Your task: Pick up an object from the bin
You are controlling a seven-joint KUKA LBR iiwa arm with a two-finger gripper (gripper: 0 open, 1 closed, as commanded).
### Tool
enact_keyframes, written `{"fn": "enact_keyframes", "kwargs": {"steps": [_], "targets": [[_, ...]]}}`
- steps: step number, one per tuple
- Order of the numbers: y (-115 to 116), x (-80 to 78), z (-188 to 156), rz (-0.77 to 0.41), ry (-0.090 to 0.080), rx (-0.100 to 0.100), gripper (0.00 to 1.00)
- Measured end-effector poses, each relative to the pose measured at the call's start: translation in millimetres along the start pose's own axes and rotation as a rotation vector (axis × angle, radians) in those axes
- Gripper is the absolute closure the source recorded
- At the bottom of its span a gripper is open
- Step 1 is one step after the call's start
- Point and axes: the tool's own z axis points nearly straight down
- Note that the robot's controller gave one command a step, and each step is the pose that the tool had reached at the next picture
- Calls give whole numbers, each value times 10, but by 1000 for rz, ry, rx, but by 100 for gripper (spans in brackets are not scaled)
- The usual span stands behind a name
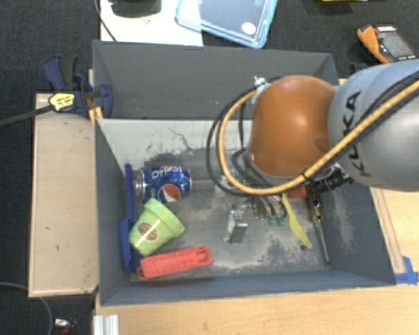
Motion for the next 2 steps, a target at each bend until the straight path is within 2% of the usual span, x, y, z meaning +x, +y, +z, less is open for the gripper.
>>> {"fn": "enact_keyframes", "kwargs": {"steps": [1,2], "targets": [[-7,-17,-44,4,-8,-1,0],[553,11,738,-64,-13,-2,0]]}}
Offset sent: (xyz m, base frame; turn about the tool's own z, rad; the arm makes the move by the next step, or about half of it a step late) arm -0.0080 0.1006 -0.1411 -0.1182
